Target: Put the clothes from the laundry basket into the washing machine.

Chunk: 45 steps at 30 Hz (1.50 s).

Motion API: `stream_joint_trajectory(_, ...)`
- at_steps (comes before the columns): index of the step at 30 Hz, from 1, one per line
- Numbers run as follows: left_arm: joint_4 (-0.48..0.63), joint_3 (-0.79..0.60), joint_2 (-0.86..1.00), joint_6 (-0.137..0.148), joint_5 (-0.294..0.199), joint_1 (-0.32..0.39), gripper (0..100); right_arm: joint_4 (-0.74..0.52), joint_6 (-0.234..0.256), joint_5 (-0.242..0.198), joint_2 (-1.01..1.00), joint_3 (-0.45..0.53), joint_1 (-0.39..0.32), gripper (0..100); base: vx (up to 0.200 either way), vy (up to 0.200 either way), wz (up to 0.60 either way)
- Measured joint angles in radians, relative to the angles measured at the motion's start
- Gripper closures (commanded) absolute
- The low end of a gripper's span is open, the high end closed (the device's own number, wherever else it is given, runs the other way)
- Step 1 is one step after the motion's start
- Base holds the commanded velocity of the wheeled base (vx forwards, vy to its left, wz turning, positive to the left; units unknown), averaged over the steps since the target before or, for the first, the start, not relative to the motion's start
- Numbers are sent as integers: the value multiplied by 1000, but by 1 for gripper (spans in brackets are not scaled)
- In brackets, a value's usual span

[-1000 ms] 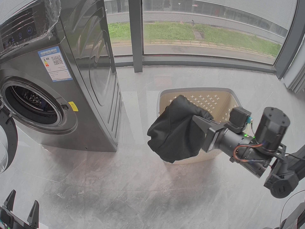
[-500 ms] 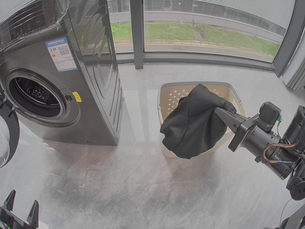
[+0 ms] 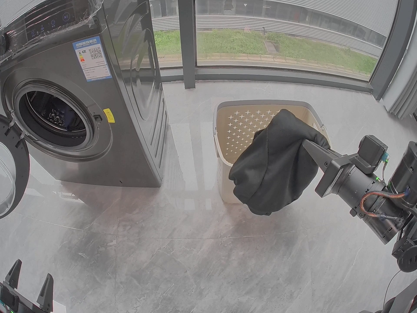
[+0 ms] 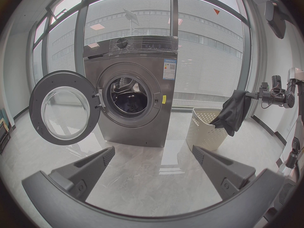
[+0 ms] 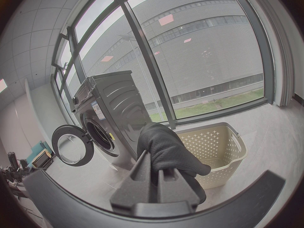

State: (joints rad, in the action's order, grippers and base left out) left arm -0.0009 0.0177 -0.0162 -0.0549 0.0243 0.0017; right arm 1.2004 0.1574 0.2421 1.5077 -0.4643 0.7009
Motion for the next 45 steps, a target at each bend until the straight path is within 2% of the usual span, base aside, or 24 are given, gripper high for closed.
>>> stream_joint_trajectory(23, 0, 0, 0, 0, 0, 0, 0, 9, 13, 3, 9, -38, 10, 100, 0, 200, 0)
stream_joint_trajectory(45, 0, 0, 0, 0, 0, 0, 0, 24, 16, -7, 34, -35, 30, 100, 0, 200, 0)
